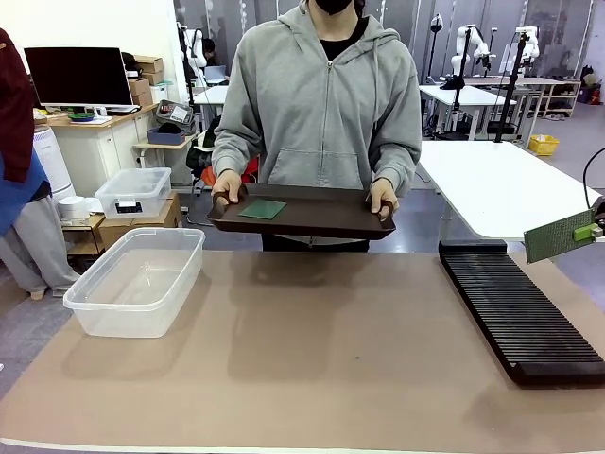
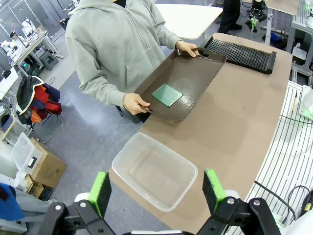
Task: Sort PCBs into racks and boxes based on the side picked up.
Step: If the short side of the Blank PCB is picked up, insert it into the PCB Rack ; if the long side is picked up, place it in the Organizing box.
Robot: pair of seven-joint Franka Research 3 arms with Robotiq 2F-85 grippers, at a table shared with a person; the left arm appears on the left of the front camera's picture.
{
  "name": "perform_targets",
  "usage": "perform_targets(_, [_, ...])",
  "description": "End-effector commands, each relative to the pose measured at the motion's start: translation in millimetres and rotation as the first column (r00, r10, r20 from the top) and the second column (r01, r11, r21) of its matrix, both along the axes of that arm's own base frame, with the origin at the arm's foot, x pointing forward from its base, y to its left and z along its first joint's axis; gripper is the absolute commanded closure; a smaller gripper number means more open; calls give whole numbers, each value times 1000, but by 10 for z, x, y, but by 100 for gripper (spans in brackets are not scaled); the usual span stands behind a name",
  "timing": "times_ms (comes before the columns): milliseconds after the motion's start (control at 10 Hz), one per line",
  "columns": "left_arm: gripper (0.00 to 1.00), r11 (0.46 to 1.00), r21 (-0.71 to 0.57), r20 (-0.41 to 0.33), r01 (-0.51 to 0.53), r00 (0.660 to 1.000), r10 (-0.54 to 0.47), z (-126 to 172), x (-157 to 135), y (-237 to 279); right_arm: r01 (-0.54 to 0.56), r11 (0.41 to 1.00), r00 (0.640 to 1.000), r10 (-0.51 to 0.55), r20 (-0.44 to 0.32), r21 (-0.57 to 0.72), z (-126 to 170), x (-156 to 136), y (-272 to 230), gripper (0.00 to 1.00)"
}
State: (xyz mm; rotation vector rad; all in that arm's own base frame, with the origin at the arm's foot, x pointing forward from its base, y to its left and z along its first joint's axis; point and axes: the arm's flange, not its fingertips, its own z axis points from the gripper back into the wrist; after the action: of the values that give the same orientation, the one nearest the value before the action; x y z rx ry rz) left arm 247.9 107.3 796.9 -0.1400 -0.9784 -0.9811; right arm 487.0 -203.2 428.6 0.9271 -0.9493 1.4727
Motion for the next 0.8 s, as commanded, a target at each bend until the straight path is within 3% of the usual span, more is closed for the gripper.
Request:
perform_targets(0, [0, 1000, -3, 3, 16, 1000, -16, -16, 2, -5, -17, 999, 998, 20, 64, -48, 62, -57, 19, 98])
perform_targets(500, [0, 1000, -3, 3, 16, 1000, -16, -16, 2, -5, -15, 999, 999, 16, 48, -29, 99, -29, -11, 98])
perform_targets(700, [0, 1000, -3, 3, 16, 1000, -16, -16, 2, -5, 1, 1000, 997, 0, 76, -2, -171, 185, -45, 98])
